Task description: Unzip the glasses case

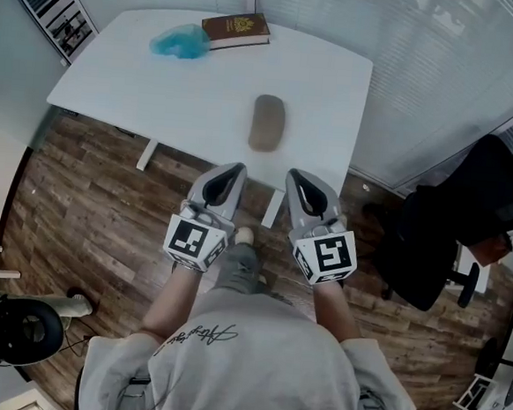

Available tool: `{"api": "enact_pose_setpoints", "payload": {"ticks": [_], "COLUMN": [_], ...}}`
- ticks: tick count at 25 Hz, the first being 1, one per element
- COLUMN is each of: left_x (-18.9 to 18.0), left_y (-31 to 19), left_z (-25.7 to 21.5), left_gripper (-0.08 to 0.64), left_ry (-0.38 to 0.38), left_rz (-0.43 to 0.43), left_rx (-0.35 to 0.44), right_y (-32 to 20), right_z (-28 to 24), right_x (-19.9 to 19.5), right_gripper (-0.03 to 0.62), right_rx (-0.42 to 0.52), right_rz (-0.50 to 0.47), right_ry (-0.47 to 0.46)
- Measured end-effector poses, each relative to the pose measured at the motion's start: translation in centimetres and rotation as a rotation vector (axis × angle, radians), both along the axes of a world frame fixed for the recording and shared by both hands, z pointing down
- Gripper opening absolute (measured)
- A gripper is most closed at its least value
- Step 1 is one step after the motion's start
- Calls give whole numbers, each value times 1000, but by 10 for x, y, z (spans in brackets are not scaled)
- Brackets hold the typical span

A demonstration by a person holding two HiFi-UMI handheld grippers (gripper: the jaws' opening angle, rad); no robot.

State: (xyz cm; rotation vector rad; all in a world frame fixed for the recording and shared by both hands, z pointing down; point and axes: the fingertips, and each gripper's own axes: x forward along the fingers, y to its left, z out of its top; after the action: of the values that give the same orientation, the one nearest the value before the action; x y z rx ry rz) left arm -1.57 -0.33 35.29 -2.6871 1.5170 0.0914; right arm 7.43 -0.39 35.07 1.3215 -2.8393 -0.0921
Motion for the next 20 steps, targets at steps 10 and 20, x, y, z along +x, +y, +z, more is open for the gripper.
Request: {"api": "enact_pose_setpoints", "payload": {"ticks": [10, 20], "left_x": [-6, -12], "left_y": [-55, -103], "left_z": [13, 35], "left_gripper": [11, 169], "left_ry": [-13, -41], "left_rz": [43, 100], "left_rx": [-36, -136], "right_y": [-55, -101], "right_z": [11, 29], "right_x": [-6, -12], "right_gripper": [2, 33], "right_rx": [-14, -73], "right_rz": [46, 84], "right_ry": [24, 38]}}
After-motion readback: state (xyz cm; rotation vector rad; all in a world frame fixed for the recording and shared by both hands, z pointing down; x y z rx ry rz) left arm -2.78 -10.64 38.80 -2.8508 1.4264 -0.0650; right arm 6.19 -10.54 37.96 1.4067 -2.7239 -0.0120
